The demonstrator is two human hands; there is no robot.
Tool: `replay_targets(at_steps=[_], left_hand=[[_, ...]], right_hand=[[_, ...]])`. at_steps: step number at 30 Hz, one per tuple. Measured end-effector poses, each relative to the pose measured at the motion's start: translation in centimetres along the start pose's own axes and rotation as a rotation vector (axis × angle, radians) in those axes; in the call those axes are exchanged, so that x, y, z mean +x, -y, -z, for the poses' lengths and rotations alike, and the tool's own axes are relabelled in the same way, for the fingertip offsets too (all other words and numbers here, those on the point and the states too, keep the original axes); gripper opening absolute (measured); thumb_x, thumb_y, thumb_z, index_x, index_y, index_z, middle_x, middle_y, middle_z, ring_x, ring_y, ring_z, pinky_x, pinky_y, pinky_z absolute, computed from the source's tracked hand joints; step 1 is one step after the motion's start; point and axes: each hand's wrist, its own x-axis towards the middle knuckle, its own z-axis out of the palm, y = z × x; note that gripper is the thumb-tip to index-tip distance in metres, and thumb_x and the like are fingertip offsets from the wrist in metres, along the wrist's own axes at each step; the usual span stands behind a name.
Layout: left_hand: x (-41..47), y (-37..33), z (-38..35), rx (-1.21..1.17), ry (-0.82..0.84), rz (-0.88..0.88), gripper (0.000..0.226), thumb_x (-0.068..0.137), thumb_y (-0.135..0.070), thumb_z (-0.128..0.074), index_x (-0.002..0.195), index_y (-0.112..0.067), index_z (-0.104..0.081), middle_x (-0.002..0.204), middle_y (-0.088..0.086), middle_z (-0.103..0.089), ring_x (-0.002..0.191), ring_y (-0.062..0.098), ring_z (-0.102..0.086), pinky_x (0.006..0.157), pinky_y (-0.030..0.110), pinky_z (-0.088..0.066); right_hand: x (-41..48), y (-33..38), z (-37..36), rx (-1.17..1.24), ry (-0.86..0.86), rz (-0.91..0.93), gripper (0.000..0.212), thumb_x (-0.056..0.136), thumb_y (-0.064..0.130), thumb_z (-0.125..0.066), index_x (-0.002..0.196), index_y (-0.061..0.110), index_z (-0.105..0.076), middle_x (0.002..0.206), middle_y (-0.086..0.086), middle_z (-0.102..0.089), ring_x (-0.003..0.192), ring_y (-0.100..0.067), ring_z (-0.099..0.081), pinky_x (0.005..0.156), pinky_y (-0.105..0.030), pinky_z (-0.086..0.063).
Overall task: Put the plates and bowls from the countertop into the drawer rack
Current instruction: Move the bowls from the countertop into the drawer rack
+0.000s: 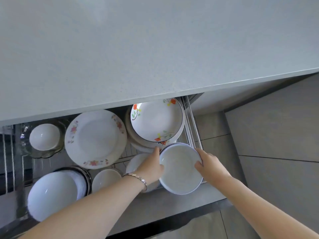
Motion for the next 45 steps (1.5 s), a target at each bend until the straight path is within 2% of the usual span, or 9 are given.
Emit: replay_targets(at_steps=[11,21,25,27,29,32,39,43,45], left_hand=[[6.3,-0.4,-4.7,0.134,-0.011,0.13,0.031,0.089,-0.002,-0.045,0.12,-0.003,-0.046,0.126,0.017,-0.056,0.116,0.03,-0.055,0.095,0.036,-0.046],[6.7,-0.5,-5.3,0.248,-0.038,0.188,0.033,0.09,-0.006,-0.047,0.123,-0.005,-0.047,0.131,0.018,-0.049,0.119,0.035,-0.052,0.097,0.038,-0.045],[6.9,-0.3,-5.4,0.285,-0.039,0.189,0.037,0.09,-0.006,-0.047,0.127,-0.007,-0.045,0.135,0.018,-0.043,0.12,0.036,-0.051,0.099,0.039,-0.043],[7.0,-0.3,-5.4,0.276,-0.059,0.157,0.041,0.089,-0.005,-0.046,0.13,-0.009,-0.043,0.139,0.016,-0.037,0.122,0.036,-0.05,0.101,0.037,-0.041],[6.8,-0.1,-5.5,0.262,-0.099,0.084,0.044,0.088,-0.005,-0.046,0.132,-0.01,-0.042,0.138,0.014,-0.04,0.123,0.034,-0.048,0.099,0.036,-0.042],[6.2,0.3,-5.7,0.204,-0.186,0.002,0.041,0.09,-0.005,-0.042,0.131,-0.011,-0.045,0.129,0.014,-0.054,0.116,0.033,-0.053,0.09,0.036,-0.046],[5.8,-0.1,-5.5,0.158,-0.204,-0.017,0.036,0.087,0.0,-0.041,0.121,-0.007,-0.053,0.116,0.017,-0.064,0.108,0.036,-0.058,0.088,0.038,-0.05],[6.0,-0.5,-5.6,0.263,-0.18,-0.008,0.032,0.088,0.002,-0.041,0.118,-0.003,-0.051,0.114,0.02,-0.063,0.107,0.036,-0.059,0.085,0.038,-0.049],[6.0,-0.3,-5.8,0.346,-0.171,-0.003,0.032,0.091,0.002,-0.04,0.122,-0.004,-0.046,0.115,0.019,-0.063,0.107,0.034,-0.061,0.083,0.037,-0.048]], right_hand=[[4.2,-3.6,-3.1,-0.298,-0.054,-0.159,0.05,0.092,0.001,-0.035,0.139,0.017,-0.032,0.118,-0.016,-0.05,0.073,-0.03,-0.045,0.063,-0.031,-0.04],[5.0,-4.8,-4.0,-0.443,-0.073,-0.117,0.061,0.088,0.001,-0.045,0.142,0.018,-0.021,0.114,-0.01,-0.054,0.049,-0.021,-0.037,0.04,-0.023,-0.024],[5.1,-5.1,-4.7,-0.445,-0.159,-0.077,0.06,0.087,0.001,-0.045,0.141,0.018,-0.024,0.109,-0.006,-0.058,0.047,-0.021,-0.035,0.04,-0.022,-0.019],[5.5,-5.1,-4.8,-0.474,-0.271,0.027,0.06,0.076,0.006,-0.066,0.131,0.02,-0.047,0.095,-0.006,-0.06,0.046,-0.024,-0.043,0.039,-0.018,-0.012],[5.6,-5.0,-4.4,-0.481,-0.345,0.135,0.053,0.066,0.006,-0.076,0.116,0.018,-0.062,0.083,-0.007,-0.062,0.055,-0.029,-0.057,0.041,-0.019,-0.019],[6.4,-4.8,-4.0,-0.413,-0.22,0.115,0.041,0.091,0.006,-0.045,0.13,0.018,-0.047,0.108,-0.01,-0.057,0.09,-0.032,-0.061,0.06,-0.029,-0.032],[7.8,-3.9,-3.3,-0.54,-0.207,0.097,0.031,0.09,0.0,-0.043,0.117,0.01,-0.053,0.114,-0.01,-0.053,0.093,-0.031,-0.062,0.061,-0.029,-0.033],[8.1,-4.3,-3.6,-0.574,-0.282,0.183,0.027,0.082,0.001,-0.058,0.107,0.01,-0.058,0.106,-0.008,-0.057,0.061,-0.031,-0.052,0.043,-0.021,-0.017],[8.1,-4.5,-3.9,-0.573,-0.307,0.221,0.035,0.049,0.0,-0.084,0.077,0.009,-0.066,0.073,-0.007,-0.06,0.036,-0.023,-0.026,0.044,-0.012,-0.003]])
